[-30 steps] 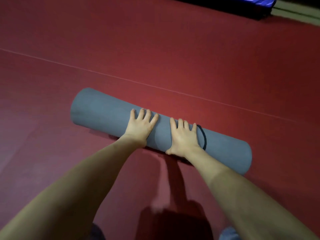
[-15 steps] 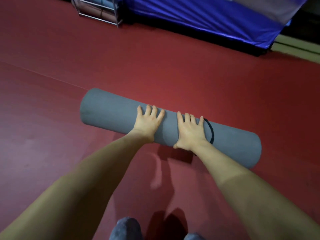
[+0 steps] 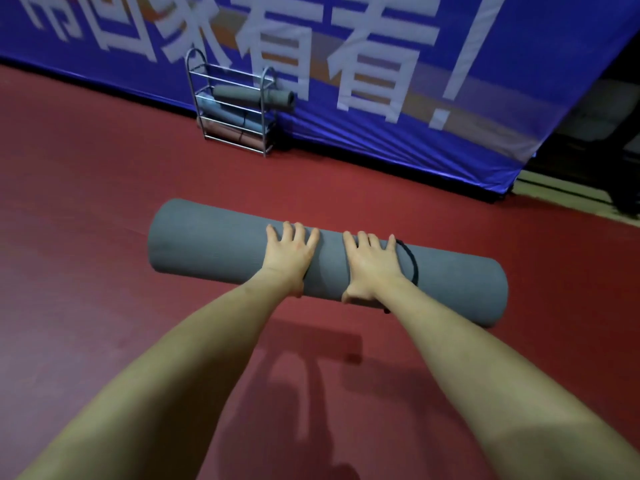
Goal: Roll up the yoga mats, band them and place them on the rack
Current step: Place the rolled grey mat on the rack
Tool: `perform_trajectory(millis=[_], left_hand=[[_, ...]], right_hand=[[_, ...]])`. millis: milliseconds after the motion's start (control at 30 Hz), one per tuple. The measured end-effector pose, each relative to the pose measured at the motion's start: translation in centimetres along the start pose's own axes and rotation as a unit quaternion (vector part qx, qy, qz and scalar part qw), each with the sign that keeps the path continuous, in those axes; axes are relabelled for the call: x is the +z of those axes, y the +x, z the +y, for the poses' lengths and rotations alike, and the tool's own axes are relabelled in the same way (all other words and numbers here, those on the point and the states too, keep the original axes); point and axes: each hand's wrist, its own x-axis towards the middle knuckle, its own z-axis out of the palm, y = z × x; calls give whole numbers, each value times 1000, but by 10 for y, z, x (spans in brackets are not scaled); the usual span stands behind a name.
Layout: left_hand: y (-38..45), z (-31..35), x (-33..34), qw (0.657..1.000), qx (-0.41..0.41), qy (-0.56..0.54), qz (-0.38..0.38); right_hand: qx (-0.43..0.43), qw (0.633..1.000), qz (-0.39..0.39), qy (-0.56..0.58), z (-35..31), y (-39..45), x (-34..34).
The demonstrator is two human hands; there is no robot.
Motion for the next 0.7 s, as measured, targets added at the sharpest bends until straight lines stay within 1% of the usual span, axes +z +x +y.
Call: perform_trajectory(millis=[133, 267, 433, 700], left_hand=[[12, -41, -15, 1000, -10, -1, 23], [45, -85, -28, 999, -17, -5, 40], [122, -149, -43, 997, -26, 7, 66], [259, -259, -77, 994, -50, 25, 91]], right_hand=[[-9, 1000, 21, -3, -16, 26, -33], [-17, 999, 42, -7, -24, 73, -64], [-20, 996, 82, -14, -21, 168, -103], [-31, 993, 113, -4, -18, 337, -177]])
